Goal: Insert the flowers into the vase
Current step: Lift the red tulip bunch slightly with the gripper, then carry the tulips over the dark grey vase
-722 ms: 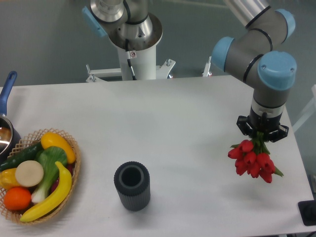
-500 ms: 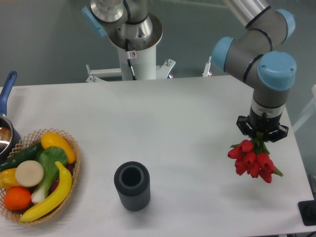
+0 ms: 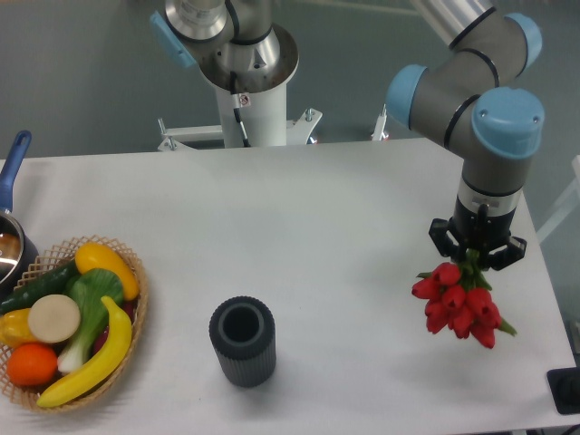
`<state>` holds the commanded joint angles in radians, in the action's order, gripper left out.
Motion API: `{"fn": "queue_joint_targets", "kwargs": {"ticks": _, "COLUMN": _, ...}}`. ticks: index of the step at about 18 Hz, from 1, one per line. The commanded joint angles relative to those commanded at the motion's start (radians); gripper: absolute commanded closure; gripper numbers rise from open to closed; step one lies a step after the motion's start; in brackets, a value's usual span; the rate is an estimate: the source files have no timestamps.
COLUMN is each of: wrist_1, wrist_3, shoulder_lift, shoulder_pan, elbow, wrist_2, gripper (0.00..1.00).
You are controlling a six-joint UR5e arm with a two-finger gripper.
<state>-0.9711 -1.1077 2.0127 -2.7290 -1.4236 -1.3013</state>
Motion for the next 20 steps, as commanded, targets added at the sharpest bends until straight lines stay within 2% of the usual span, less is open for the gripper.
{"fn": "queue_joint_targets", "kwargs": {"ticks": 2, "wrist_1": 0.002, "wrist_3": 0.048, "shoulder_lift": -0.006, "shoulder_pan": 0.002, "elbow": 0.020, "wrist_2": 0.118, "gripper": 1.00}}
{"fn": "queue_joint_targets", "kwargs": {"ticks": 5, "wrist_1": 0.003, "wrist_3": 0.074, "shoulder_lift": 0.001, "shoulder_pan": 0.002, "elbow": 0.040, "wrist_2": 0.371, "gripper": 1.00}}
{"fn": "queue_joint_targets", "kwargs": {"ticks": 7, "wrist_1": 0.011, "wrist_3": 0.114, "shoulder_lift": 0.003, "shoulder_pan": 0.000, "elbow": 0.048, "wrist_2": 0.498, "gripper": 1.00}}
{"fn": "queue_joint_targets", "kwargs": {"ticks": 14, "wrist_1": 0.094, "wrist_3": 0.160, "shoulder_lift": -0.014, "shoulder_pan": 0.006, "elbow": 0.068, "wrist_2": 0.741, "gripper": 1.00}}
{"fn": "queue_joint_targets", "kwargs": {"ticks": 20, "wrist_1": 0.146, "wrist_3": 0.163, "shoulder_lift": -0.017, "shoulder_pan": 0.024, "elbow": 0.071, "wrist_2": 0.884, "gripper": 1.00}}
